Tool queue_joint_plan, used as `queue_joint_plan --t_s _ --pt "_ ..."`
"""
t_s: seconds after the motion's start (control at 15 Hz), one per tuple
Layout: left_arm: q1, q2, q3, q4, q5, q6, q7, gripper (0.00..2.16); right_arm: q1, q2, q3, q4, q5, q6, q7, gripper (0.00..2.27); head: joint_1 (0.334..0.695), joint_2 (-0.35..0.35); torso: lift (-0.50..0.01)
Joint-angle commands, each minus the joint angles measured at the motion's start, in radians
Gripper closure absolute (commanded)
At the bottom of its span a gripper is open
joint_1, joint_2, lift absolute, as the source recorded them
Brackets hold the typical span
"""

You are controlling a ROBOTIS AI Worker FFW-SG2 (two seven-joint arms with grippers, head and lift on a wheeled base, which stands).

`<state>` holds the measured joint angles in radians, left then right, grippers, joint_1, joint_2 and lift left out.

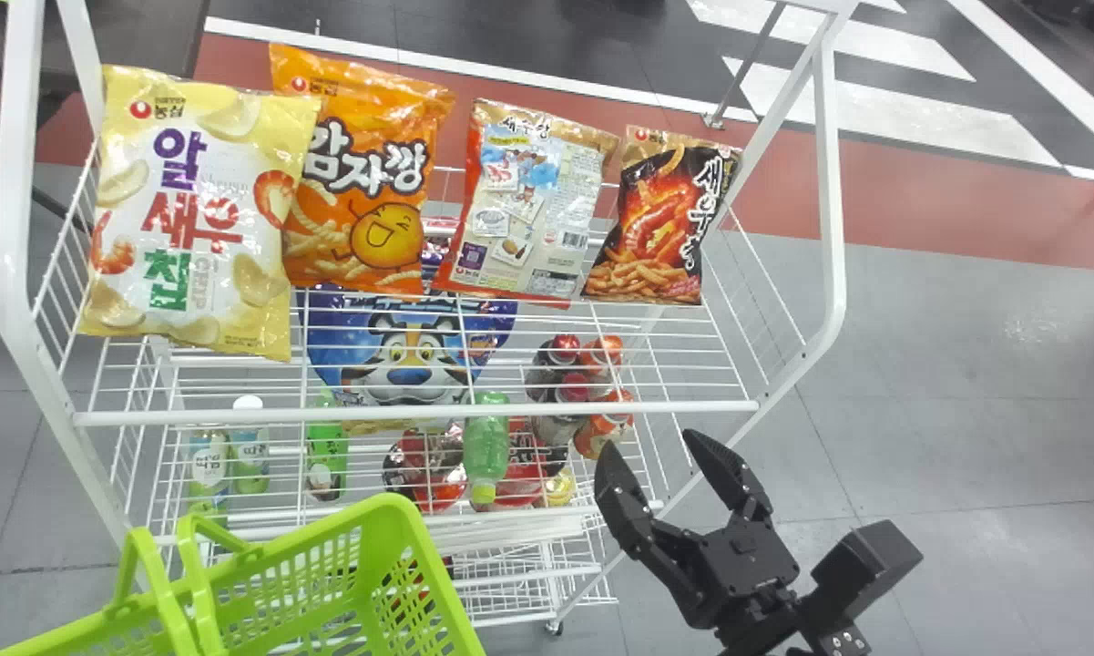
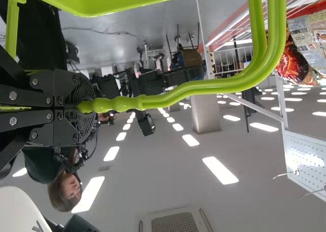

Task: Hold basket handle with left hand then pick Saewookkang with right hand and place into basket

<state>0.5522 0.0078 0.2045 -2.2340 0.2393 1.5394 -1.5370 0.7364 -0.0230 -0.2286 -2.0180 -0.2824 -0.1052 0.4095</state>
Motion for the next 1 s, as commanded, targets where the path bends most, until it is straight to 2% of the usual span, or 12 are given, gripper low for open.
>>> queue_joint_plan --t_s 0.0,0.53,0.73,0.93 --pt "0.000 -0.002 0.001 0.002 0.000 0.032 0.000 2.15 0.001 0.000 0.000 0.001 -0.007 -0.003 0.000 0.08 0.695 -0.350 -0.014" --pt "0.002 0.000 0.003 0.002 0.000 0.032 -0.005 2.15 -0.002 0.005 0.003 0.001 -0.009 -0.009 -0.001 0.08 0.695 -0.350 -0.014" --pt "0.002 0.000 0.000 0.001 0.000 0.032 -0.005 2.15 -0.051 0.005 0.008 -0.001 -0.007 0.016 -0.026 0.08 0.695 -0.350 -0.014" --pt "0.005 0.000 -0.007 -0.003 0.000 0.032 -0.005 2.15 -0.147 0.003 0.011 -0.004 -0.003 0.144 -0.048 0.08 0.695 -0.350 -0.014"
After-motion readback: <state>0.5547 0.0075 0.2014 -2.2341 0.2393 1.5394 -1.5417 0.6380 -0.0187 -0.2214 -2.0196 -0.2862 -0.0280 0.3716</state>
